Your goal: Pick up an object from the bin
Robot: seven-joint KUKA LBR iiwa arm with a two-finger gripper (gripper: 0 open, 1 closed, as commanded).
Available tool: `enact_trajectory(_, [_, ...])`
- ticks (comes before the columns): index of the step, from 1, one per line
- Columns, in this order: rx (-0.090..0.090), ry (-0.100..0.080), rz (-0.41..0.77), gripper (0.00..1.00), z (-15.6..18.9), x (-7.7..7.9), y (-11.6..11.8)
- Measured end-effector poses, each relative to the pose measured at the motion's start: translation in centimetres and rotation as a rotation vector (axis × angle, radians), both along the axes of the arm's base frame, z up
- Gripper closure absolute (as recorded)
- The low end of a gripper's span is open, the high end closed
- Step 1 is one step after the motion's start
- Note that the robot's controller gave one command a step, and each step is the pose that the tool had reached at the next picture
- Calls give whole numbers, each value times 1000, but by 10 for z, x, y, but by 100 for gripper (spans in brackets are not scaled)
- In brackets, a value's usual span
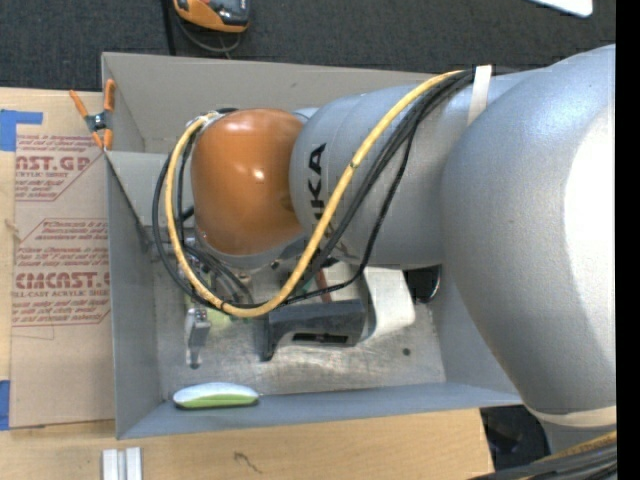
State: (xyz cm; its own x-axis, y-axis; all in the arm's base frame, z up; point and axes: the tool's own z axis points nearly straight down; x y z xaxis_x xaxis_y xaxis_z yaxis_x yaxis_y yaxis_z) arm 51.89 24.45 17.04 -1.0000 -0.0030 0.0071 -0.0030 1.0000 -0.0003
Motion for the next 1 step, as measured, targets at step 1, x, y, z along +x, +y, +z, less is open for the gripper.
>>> enact_trajectory(1, [2, -7, -2, 0, 4, 2, -1])
